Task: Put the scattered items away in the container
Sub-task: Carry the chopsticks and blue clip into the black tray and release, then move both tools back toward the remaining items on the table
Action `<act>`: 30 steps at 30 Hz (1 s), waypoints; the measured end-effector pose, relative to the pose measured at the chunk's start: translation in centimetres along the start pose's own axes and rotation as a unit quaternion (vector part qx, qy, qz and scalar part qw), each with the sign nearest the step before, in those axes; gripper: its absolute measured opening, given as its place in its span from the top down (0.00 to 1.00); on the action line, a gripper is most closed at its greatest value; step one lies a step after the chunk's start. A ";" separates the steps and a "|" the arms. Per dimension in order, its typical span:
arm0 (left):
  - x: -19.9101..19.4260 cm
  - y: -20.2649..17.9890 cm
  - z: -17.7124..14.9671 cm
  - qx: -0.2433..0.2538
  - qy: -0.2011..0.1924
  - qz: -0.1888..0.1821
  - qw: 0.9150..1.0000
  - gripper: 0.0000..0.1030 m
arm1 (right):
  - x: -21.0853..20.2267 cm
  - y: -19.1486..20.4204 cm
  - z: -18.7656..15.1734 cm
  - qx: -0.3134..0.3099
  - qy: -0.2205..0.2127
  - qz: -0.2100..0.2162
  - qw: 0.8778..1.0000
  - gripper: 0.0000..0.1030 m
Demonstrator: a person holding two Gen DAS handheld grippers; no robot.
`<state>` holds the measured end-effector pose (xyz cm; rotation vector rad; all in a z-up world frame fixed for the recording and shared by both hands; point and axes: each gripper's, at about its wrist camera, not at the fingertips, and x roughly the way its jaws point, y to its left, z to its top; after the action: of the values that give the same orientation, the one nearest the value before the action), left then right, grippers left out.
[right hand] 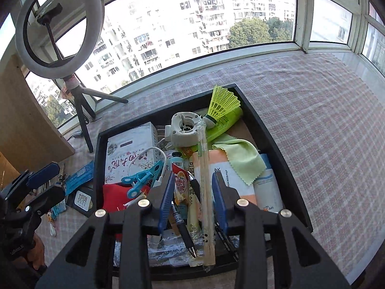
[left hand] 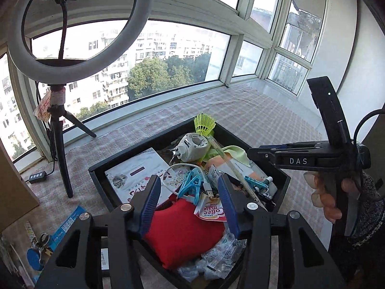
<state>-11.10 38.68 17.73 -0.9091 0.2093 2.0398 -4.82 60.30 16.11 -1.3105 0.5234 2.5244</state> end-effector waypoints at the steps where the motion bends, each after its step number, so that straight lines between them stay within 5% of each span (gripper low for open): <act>1: -0.2 0.2 -0.2 0.002 0.001 0.004 1.000 0.56 | 0.0 0.2 0.0 -0.002 -0.001 0.000 1.000 0.69; 8: -2.5 4.0 -2.5 -0.036 0.005 0.035 0.999 0.63 | -0.1 2.7 -0.5 -0.016 -0.003 0.027 1.000 0.69; 16: -8.4 11.0 -9.6 -0.091 0.025 0.112 0.989 0.63 | 0.6 10.7 -2.6 -0.087 0.020 0.090 0.992 0.69; 21: -13.2 17.2 -15.1 -0.149 0.033 0.180 0.972 0.63 | 1.8 17.3 -4.0 -0.142 0.044 0.130 0.980 0.69; 25: -16.3 21.9 -19.2 -0.193 0.043 0.218 0.956 0.74 | 3.0 22.9 -5.1 -0.184 0.068 0.156 0.968 0.70; 30: -17.4 24.8 -22.1 -0.159 0.070 0.217 0.961 0.74 | 5.2 30.8 -6.0 -0.242 0.098 0.180 0.949 0.71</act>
<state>-12.52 2.21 9.04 -1.3001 0.1698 2.4607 -14.98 30.20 14.77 -1.7907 0.1899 2.9674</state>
